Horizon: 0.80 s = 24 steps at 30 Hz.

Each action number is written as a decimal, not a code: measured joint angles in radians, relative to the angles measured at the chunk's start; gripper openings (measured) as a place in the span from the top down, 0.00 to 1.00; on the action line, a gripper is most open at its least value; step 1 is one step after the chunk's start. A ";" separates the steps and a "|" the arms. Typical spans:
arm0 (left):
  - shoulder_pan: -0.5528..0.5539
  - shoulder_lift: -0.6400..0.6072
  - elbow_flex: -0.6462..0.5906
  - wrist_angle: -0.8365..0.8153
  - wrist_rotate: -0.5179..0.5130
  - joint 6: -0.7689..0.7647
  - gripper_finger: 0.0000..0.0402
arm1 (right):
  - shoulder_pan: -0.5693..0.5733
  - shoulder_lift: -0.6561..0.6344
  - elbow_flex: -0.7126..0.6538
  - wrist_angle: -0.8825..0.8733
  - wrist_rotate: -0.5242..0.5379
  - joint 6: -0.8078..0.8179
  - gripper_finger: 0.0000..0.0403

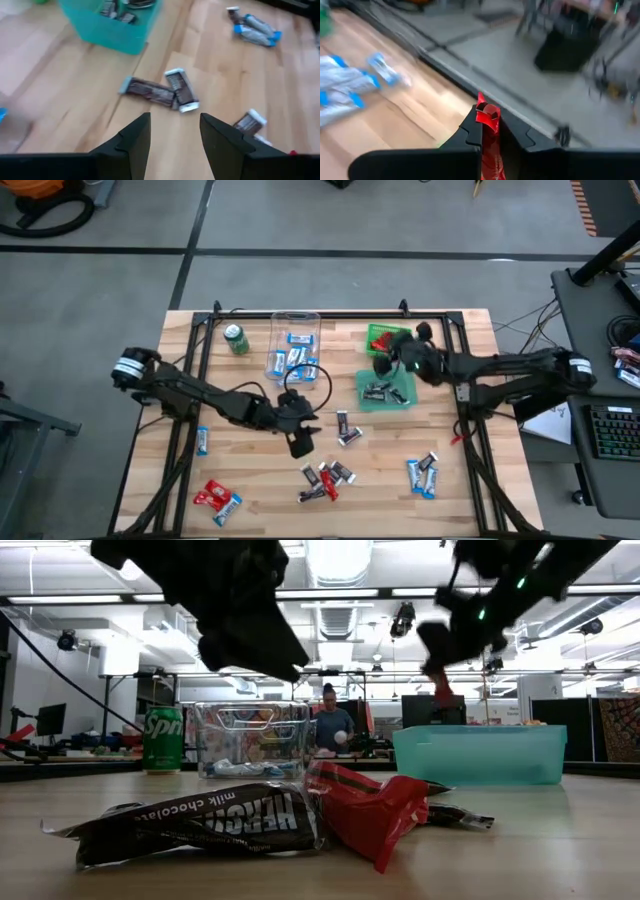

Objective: Sort candy
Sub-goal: Put the red candy into the green bin, then put the white candy into the transparent bin

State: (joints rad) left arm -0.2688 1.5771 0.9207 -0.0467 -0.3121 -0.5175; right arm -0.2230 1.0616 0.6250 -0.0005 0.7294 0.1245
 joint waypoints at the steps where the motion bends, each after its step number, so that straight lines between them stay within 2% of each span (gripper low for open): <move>1: -0.001 -0.004 0.000 -0.011 -0.011 -0.001 0.62 | -0.049 0.016 0.000 -0.008 -0.043 0.020 0.95; 4: -0.003 -0.004 0.000 -0.023 -0.019 -0.001 0.62 | -0.175 0.069 0.000 -0.024 -0.146 0.056 0.92; 8: -0.008 0.001 0.000 -0.031 -0.020 -0.001 0.62 | -0.261 0.126 0.000 -0.018 -0.245 0.062 0.83; 18: -0.012 0.012 0.000 -0.087 -0.020 -0.044 0.62 | -0.279 0.131 0.000 -0.018 -0.272 0.064 0.59; 21: -0.015 0.012 0.000 -0.166 -0.015 -0.126 0.62 | -0.277 0.112 0.000 -0.020 -0.352 0.090 0.54; 24: -0.025 0.012 0.012 -0.321 -0.008 -0.262 0.62 | -0.277 0.091 0.001 -0.021 -0.464 0.113 0.52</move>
State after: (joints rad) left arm -0.2934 1.5887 0.9322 -0.3678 -0.3196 -0.7793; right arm -0.4999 1.1527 0.6258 -0.0211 0.2653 0.2371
